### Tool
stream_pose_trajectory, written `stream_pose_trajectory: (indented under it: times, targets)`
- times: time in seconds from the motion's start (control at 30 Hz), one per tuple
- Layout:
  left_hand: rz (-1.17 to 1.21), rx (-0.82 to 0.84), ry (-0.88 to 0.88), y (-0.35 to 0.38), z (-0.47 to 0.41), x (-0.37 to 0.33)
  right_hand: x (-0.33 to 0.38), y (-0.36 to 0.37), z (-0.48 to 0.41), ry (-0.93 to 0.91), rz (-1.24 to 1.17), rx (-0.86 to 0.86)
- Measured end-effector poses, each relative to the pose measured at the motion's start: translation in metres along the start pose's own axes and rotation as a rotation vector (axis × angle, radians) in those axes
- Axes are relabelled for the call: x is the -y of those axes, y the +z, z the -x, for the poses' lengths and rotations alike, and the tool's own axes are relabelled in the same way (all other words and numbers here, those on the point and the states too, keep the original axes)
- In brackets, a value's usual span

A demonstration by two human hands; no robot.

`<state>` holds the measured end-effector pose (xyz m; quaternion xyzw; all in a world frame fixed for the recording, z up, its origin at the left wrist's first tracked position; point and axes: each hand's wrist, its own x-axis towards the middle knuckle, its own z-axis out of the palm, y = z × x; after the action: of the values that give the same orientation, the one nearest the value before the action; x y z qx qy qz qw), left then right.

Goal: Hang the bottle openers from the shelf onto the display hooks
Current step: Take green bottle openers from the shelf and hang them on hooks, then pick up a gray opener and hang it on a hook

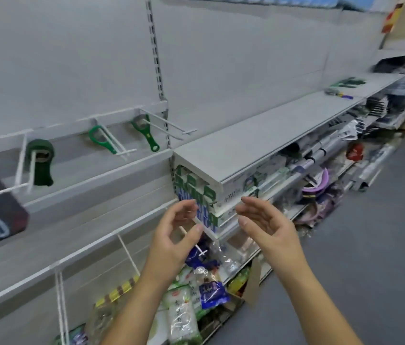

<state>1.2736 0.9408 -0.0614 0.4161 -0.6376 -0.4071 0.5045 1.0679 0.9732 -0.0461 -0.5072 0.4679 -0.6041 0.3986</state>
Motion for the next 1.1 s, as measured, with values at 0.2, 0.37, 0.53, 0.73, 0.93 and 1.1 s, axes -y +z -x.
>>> stream_pose_trajectory:
  times: [0.2, 0.37, 0.53, 0.73, 0.93, 1.1]
  targets:
    - [0.049, 0.138, 0.038, 0.158, -0.039, -0.019, 0.005, -0.152, -0.009, -0.045, 0.054, -0.138]
    - [0.096, 0.227, 0.082, 0.275, -0.068, -0.040, 0.009, -0.267, -0.024, -0.054, 0.110, -0.235]
    - [0.137, 0.290, 0.117, 0.356, -0.104, -0.051, 0.008, -0.347, -0.044, -0.073, 0.131, -0.315]
    - [0.165, 0.357, 0.146, 0.447, -0.167, -0.042, -0.010, -0.432, -0.092, -0.091, 0.138, -0.403]
    - [0.220, 0.380, 0.127, 0.543, -0.261, -0.012, -0.027, -0.514, -0.181, -0.091, 0.200, -0.466]
    - [0.262, 0.421, 0.123, 0.626, -0.356, 0.003, -0.032, -0.583, -0.266, -0.074, 0.255, -0.501]
